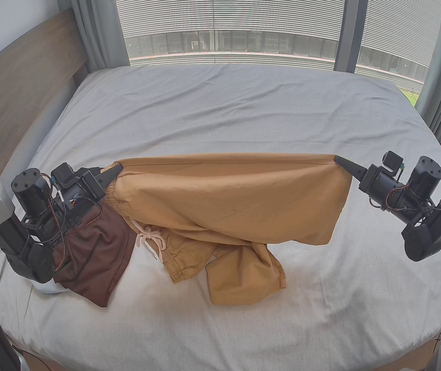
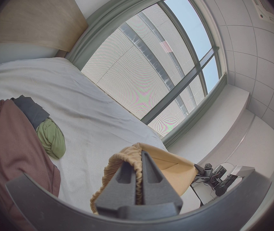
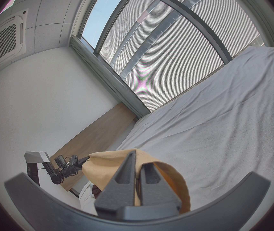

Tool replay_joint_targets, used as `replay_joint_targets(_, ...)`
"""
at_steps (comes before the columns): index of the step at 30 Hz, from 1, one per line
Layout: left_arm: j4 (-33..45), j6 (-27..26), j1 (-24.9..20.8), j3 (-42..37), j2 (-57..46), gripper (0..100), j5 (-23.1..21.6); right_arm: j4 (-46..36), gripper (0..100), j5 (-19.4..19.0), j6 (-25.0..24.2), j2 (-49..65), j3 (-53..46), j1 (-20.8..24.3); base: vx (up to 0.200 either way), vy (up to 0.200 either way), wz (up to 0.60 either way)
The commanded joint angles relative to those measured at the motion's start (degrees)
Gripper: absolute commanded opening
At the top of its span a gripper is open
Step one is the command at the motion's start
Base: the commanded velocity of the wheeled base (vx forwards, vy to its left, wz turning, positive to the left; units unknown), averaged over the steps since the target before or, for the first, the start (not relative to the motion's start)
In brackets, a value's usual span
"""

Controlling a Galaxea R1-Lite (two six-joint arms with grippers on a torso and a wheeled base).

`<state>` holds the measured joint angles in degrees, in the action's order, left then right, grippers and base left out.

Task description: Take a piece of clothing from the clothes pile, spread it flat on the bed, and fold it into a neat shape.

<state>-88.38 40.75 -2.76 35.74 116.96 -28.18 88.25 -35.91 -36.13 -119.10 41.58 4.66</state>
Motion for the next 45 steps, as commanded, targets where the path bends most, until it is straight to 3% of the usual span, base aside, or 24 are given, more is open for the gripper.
replay_joint_targets(1,0.0,0.1,-1.0,2.8,4.2,0,0.9,0.0,0,-0.1,-0.2,-4.6,3.2,-0.3,0.0,0.0,0.0)
replay_joint_targets(33,0.7,5.1,-2.6,25.4,19.5,0,8.1,-3.5,0,1.2,-4.5,-18.3,24.0,-2.5,0.0,0.0,0.0)
replay_joint_targets(45,0.8,7.6,-2.9,29.6,22.3,0,8.2,-4.2,0,1.2,-4.3,-21.7,28.3,-3.2,0.0,0.0,0.0)
